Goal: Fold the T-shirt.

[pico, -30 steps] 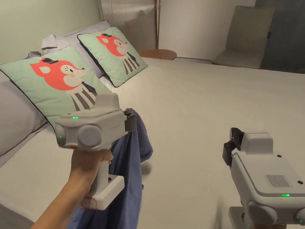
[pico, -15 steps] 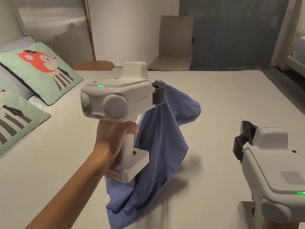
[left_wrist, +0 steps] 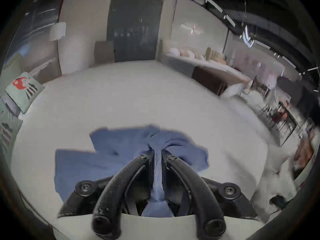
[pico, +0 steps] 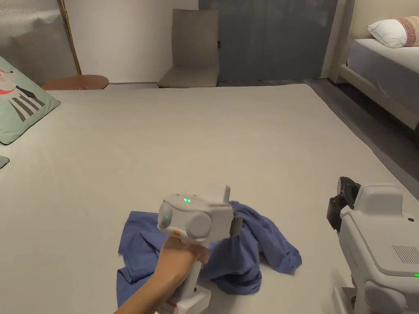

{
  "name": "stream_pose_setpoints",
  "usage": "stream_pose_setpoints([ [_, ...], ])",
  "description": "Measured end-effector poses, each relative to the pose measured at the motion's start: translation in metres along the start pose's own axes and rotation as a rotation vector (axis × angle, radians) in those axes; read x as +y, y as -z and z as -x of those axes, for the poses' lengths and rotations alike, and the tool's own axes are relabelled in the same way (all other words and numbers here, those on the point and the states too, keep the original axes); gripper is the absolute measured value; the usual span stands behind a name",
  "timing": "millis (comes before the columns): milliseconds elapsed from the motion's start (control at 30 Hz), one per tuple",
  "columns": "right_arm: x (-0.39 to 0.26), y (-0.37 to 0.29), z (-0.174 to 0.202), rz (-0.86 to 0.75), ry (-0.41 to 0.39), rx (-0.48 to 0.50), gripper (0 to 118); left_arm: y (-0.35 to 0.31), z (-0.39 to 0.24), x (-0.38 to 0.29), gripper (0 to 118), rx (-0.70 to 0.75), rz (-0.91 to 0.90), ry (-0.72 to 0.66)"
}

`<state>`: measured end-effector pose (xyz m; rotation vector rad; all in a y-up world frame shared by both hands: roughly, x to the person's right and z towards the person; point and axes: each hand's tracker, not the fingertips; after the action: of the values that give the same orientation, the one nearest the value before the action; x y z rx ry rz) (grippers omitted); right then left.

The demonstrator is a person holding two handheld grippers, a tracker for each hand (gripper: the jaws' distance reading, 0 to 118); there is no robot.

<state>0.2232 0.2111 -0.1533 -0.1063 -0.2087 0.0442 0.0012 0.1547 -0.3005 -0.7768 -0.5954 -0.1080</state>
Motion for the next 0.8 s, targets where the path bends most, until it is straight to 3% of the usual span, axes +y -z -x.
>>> stream_pose_setpoints([
  [200,-0.009,0.004,0.017,0.036,0.004,0.034,1,0.057,0.013,-0.058,5,0.064,0.199,0.049],
  [333,-0.007,0.003,0.023,0.041,-0.003,0.045,1,0.045,0.019,-0.057,10,0.05,0.139,-0.073],
  [367,-0.006,0.003,0.023,0.04,-0.005,0.046,1,0.038,0.018,-0.052,21,0.054,0.134,-0.076],
  [400,-0.005,0.002,0.023,0.038,-0.006,0.046,1,0.031,0.02,-0.048,41,0.064,0.119,-0.077],
  [433,-0.003,0.002,0.024,0.035,-0.008,0.047,1,0.023,0.022,-0.043,75,0.089,0.081,-0.081],
  [467,-0.002,0.002,0.024,0.032,-0.009,0.046,1,0.016,0.025,-0.04,97,0.103,0.051,-0.086],
  [500,0.0,0.001,0.025,0.027,-0.009,0.044,1,0.005,0.027,-0.032,111,0.107,0.01,-0.098],
  [633,0.009,-0.003,0.028,0.006,0.003,0.045,1,-0.045,0.041,-0.009,108,0.104,-0.172,-0.148],
  [800,0.021,-0.005,0.036,-0.028,0.0,0.053,1,-0.112,0.057,0.002,109,0.223,-0.459,-0.092],
])
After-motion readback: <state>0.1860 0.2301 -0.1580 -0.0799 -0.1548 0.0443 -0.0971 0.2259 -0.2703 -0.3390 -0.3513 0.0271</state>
